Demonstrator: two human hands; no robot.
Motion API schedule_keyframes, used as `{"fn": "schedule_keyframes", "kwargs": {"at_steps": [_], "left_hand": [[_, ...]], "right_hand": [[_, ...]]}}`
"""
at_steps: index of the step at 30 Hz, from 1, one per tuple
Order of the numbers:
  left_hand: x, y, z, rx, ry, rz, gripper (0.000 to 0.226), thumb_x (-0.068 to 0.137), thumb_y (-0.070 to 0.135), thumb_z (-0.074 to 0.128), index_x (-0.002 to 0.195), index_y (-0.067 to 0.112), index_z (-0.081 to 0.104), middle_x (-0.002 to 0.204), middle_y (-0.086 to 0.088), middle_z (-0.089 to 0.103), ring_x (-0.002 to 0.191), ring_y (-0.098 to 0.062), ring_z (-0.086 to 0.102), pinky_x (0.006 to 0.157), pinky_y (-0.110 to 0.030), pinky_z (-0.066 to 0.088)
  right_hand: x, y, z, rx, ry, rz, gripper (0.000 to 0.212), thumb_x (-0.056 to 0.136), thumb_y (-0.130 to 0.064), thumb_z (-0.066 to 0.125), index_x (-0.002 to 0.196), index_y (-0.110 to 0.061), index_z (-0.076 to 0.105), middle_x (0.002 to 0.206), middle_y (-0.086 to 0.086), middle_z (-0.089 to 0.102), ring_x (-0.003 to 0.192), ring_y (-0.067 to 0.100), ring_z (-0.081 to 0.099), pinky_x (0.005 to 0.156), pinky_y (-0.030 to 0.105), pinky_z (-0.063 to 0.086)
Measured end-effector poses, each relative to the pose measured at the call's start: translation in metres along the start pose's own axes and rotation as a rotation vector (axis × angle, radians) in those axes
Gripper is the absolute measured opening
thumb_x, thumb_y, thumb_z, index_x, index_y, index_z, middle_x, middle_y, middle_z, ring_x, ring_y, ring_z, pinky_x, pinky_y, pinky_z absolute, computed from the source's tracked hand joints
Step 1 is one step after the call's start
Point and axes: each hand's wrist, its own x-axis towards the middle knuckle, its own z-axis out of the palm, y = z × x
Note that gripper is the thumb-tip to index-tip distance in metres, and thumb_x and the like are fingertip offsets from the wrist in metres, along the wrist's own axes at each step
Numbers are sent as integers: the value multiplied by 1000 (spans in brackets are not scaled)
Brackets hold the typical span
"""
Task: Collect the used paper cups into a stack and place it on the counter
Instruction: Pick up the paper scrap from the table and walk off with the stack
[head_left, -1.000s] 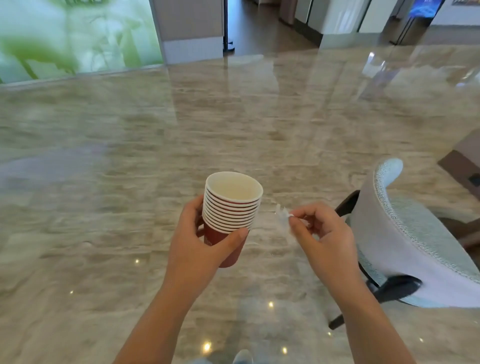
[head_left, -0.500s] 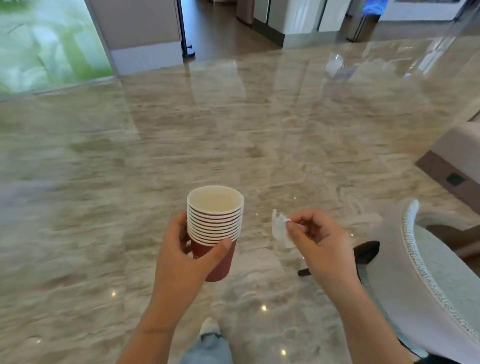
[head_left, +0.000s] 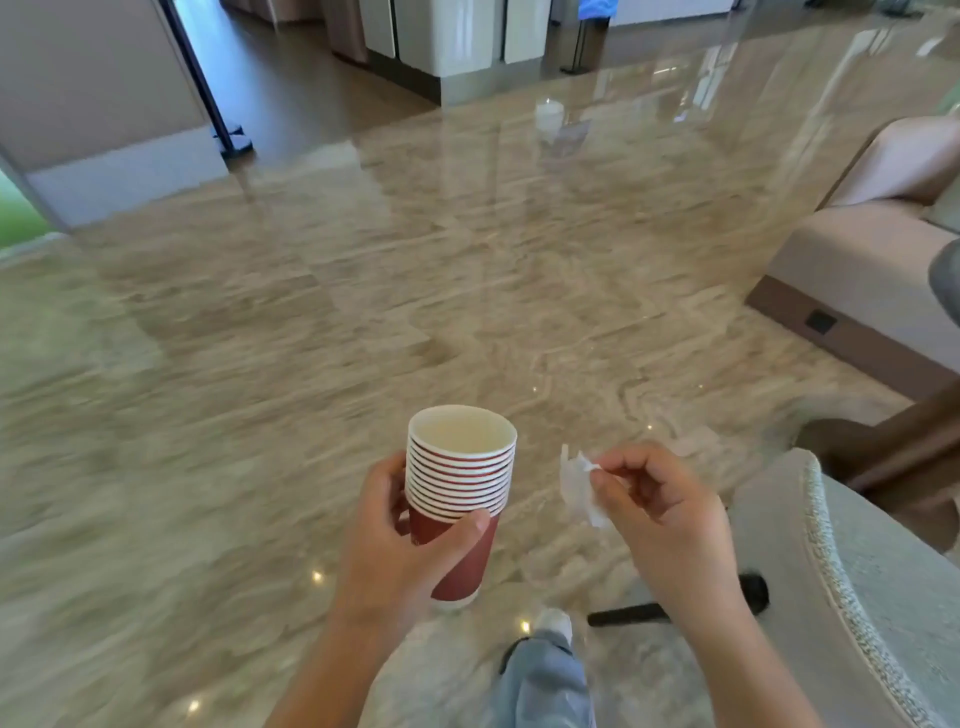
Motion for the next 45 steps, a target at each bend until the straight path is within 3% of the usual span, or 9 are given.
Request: {"fn": "schedule_keyframes", "kwargs": {"at_steps": [2,8,14,17,29,32,35,38,45], "left_hand": [[39,4,31,16,-58,16,63,39,47,80,97,50,56,99,21,67,90,0,65,68,-17,51],[152,24,139,40,-189,59,75,40,48,79,109,40,53,105,19,66,95,1,63,72,-17,50],[247,36,217,57,-269,85,69,41,50,78,104,48,52,101,27,64,91,4,63,69,-10,48],[301,34,235,31,-236,71,64,40,50,80,98,57,52,102,25,65,91,3,64,68,-13,50],[578,34,262,4,-188,78,63,39,47,81,94,56,53,100,25,66,92,2,64,66,-11,50],[652,48,276,9,-230,85,66,38,49,81,98,50,53,100,23,66,93,1,64,68,-14,51],[711,58,301,26,-306,113,63,40,49,80,94,60,51,102,26,65,94,2,64,71,-19,51],[755,60,326,26,-366,131,61,44,48,81,94,63,50,102,27,64,93,3,64,70,-14,50],[857,48,401,1,-426,51,64,40,53,84,96,58,54,105,20,66,98,-2,64,73,-22,51]], "right_hand": [[41,15,-16,-2,65,13,36,78,-4,66,69,-39,63,61,-20,61,55,-4,52,52,4,38],[165,41,-75,-52,184,7,26,79,-7,66,72,-32,63,67,-17,64,57,-3,54,52,5,39],[273,59,-115,-42,243,26,28,78,-5,66,68,-30,62,62,-16,62,54,-1,51,52,6,40],[319,73,-111,-28,219,43,31,77,-3,66,68,-32,63,64,-14,63,55,-1,53,53,7,41],[577,99,-38,-46,237,88,25,78,-6,66,71,-30,63,65,-16,63,56,-3,53,52,7,40],[644,87,-18,-94,212,30,23,77,-9,66,73,-31,62,71,-17,62,61,-3,54,55,6,40],[700,85,-10,-123,246,5,22,77,-9,65,74,-30,62,74,-13,62,65,0,55,57,7,41],[744,97,-14,-124,289,42,25,77,-6,66,73,-30,62,73,-13,62,64,0,55,57,8,41],[849,144,-54,-149,393,135,26,78,-6,66,72,-31,63,72,-17,64,63,-2,56,56,6,41]]}}
